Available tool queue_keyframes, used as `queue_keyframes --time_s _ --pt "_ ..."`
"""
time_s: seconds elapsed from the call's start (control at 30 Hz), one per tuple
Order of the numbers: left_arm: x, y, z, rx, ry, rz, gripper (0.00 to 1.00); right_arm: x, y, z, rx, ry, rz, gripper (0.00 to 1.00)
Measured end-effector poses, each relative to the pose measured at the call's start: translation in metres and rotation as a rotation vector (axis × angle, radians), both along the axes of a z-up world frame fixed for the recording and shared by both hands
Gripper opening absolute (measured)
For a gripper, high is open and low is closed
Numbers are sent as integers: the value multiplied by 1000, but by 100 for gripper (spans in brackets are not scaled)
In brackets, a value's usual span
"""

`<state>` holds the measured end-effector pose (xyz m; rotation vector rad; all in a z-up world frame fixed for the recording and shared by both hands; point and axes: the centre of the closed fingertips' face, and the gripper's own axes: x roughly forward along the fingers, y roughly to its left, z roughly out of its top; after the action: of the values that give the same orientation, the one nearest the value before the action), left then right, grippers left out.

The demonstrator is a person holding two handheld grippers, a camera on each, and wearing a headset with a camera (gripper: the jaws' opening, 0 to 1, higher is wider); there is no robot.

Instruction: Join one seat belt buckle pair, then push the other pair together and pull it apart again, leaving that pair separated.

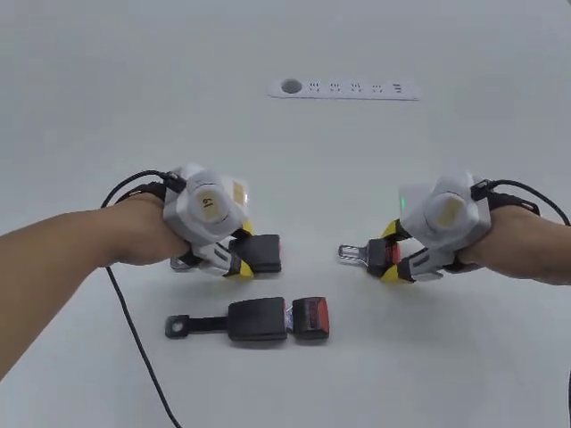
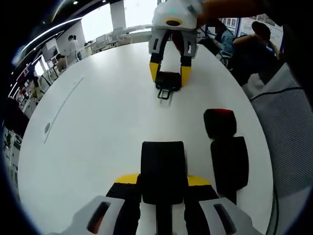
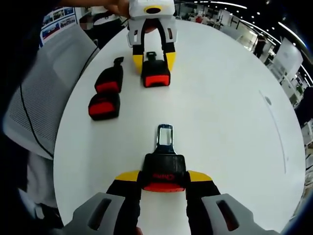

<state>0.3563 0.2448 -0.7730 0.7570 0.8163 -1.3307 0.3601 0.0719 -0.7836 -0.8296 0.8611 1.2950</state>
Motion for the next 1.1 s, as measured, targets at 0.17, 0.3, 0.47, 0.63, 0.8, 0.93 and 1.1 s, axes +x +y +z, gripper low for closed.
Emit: queue_keyframes --time_s 0.17,0.3,0.47,0.63,0.8,0.93,1.1 --pt "-1 -2 -2 12 -4 -45 34 -1 1 0 5 16 25 32" --pt "-2 -4 -2 38 5 -76 34 -2 1 0 -4 23 55 32" --pt "-2 -3 -2 58 8 -85 34 -5 7 5 -9 12 75 32" --pt "-3 -3 -2 58 8 -73 34 -7 23 6 18 5 72 32" --pt "-1 -2 -2 59 9 -64 34 -5 40 5 41 4 69 32" --pt "0 -2 -3 55 8 -53 34 -5 59 7 65 3 65 32" --pt "1 -1 -4 55 10 -41 34 -5 75 7 75 -5 80 32"
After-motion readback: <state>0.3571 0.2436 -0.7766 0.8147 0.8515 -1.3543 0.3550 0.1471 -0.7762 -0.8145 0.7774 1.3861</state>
